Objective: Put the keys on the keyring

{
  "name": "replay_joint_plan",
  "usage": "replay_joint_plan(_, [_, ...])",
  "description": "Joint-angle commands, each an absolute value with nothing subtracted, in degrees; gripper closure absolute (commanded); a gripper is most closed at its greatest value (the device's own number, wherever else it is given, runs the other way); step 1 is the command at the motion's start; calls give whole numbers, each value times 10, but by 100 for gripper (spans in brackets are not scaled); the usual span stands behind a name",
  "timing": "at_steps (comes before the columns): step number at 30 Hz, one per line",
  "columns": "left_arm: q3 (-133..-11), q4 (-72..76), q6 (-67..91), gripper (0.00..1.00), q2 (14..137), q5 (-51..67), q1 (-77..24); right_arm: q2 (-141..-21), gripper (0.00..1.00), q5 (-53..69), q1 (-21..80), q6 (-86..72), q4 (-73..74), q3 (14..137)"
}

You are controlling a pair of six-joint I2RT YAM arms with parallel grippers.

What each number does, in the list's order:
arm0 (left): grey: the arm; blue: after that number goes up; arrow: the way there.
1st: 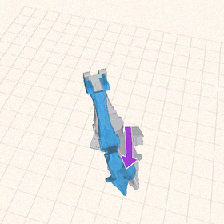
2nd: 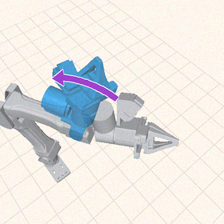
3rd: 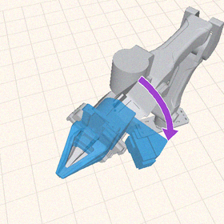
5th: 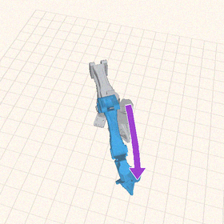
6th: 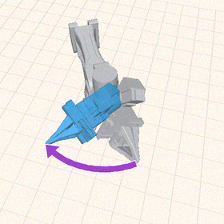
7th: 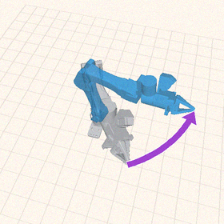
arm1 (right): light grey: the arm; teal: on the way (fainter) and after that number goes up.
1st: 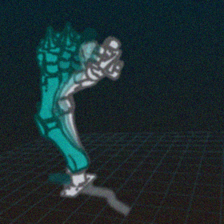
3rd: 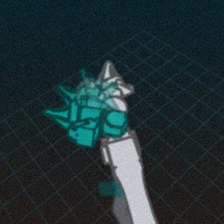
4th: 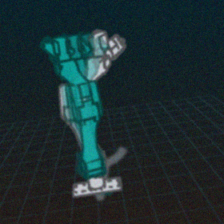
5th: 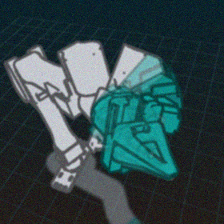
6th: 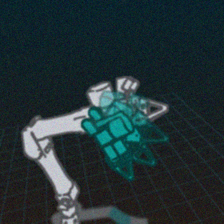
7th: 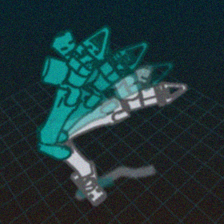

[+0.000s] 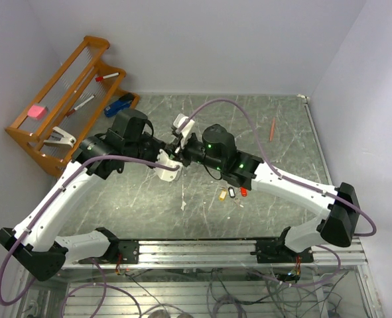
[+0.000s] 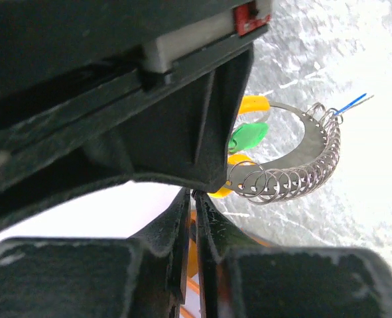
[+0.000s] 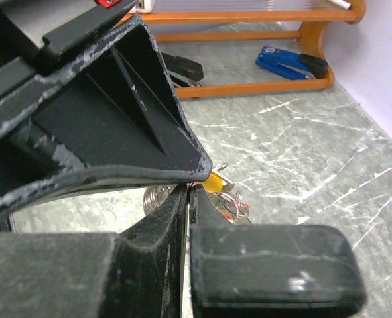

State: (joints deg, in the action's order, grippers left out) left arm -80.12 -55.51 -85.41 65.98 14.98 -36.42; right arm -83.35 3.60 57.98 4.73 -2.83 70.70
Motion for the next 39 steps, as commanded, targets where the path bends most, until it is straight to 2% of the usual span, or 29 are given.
replay_joint_plan(1, [-803, -474, -776, 80, 647, 181, -369, -796, 100, 56, 581, 48, -52, 699])
replay_joint_plan(15, [-804, -468, -748, 66, 647, 171, -368, -764, 100, 46, 577, 62, -21, 694])
replay_joint_plan(29, [-803, -422, -692, 67, 653, 209, -347, -698, 100, 19, 573, 85, -75, 645])
replay_joint_plan(39, [-855, -326, -525, 68, 670, 289, -279, -661, 100, 8, 572, 142, -174, 605])
